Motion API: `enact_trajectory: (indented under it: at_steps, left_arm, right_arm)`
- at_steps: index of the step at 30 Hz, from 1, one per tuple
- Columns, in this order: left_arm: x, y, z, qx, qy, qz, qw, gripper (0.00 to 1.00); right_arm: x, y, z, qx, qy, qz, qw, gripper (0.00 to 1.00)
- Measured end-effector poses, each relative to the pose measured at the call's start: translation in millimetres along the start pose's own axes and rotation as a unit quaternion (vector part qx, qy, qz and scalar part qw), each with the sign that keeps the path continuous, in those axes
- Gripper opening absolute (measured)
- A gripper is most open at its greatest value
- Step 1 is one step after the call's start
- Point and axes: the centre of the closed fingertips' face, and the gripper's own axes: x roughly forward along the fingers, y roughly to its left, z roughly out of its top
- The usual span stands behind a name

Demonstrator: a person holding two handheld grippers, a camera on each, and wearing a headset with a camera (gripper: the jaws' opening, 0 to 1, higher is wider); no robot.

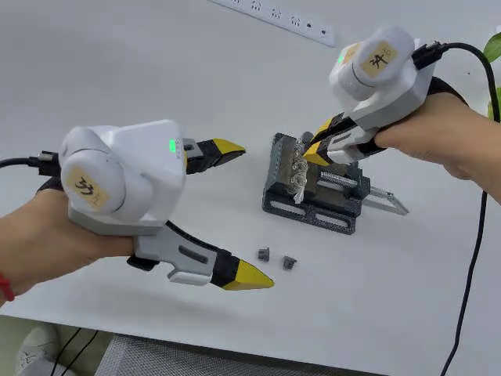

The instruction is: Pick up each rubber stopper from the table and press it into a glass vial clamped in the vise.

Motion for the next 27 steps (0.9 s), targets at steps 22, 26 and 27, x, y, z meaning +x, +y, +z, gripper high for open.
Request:
enact_trajectory:
  at_steps: [22,26,27]
  left_arm:
    - [0.2,-0.4,-0.8,-0.001,0.003,-0.002,1.0,0.95]
    - [-0.3,0.6,0.0,-0.003,0.001,0.0,1.0,0.95]
    - [-0.5,0.6,-0.3,-0.002,0.001,0.0,1.0,0.95]
  right_arm:
    - [-8.9,-0.7,4.3,0.006,-0.023,0.003,0.9997,0.02]
    - [-6.1,-0.5,4.1,0.007,-0.023,0.005,0.9997,0.01]
    - [-5.4,-0.5,4.1,0.008,-0.023,0.006,0.9997,0.01]
